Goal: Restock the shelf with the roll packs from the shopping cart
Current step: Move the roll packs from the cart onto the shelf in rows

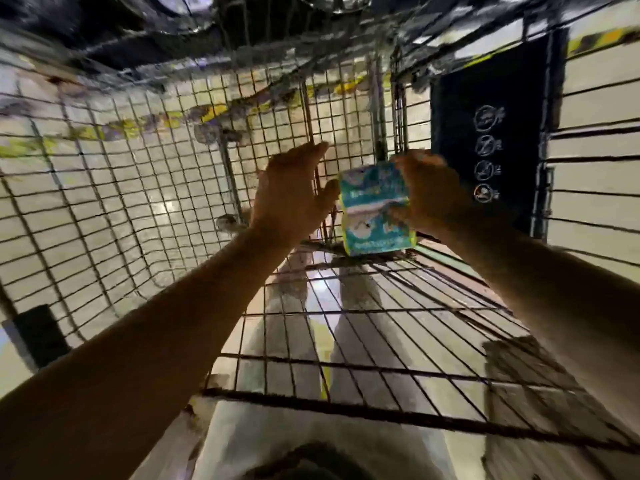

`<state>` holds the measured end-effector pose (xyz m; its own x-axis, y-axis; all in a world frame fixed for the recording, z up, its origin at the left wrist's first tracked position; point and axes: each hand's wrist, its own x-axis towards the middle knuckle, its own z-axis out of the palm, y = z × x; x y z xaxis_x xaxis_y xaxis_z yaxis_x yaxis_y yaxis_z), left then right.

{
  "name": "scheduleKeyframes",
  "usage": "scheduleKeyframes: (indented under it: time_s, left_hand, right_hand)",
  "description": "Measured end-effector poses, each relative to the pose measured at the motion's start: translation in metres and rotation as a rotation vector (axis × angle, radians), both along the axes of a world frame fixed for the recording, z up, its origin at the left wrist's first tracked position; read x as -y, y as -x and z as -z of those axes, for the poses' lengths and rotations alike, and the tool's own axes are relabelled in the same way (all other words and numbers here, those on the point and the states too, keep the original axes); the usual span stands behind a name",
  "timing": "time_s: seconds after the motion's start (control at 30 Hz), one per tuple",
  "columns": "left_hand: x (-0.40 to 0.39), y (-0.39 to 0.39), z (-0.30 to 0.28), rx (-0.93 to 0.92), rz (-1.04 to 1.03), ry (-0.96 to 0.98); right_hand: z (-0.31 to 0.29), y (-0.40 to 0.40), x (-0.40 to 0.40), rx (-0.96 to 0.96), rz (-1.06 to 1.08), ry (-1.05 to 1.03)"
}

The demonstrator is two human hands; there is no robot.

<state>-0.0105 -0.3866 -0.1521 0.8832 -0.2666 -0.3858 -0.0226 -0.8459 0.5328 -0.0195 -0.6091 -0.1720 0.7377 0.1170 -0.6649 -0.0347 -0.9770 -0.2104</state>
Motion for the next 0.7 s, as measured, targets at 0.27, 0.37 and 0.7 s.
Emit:
scheduleKeyframes:
  time_s: [0.27, 0.37, 0.7]
  left_hand:
    - [0.014, 0.003, 0.051, -0.162, -0.164, 0.057]
    - [0.012, 0.006, 0.056, -0.181, -0.201, 0.078]
    - [-0.010, -0.006, 0.067, -0.429, -0.012, 0.140]
  right_hand:
    - [0.049, -0.024, -0.014, -0.115, -0.292, 0.017]
    - [0.056, -0.024, -0.016, -0.120, -0.271, 0.044]
    - [0.028, -0.037, -0.032, -0.130, -0.208, -0.004]
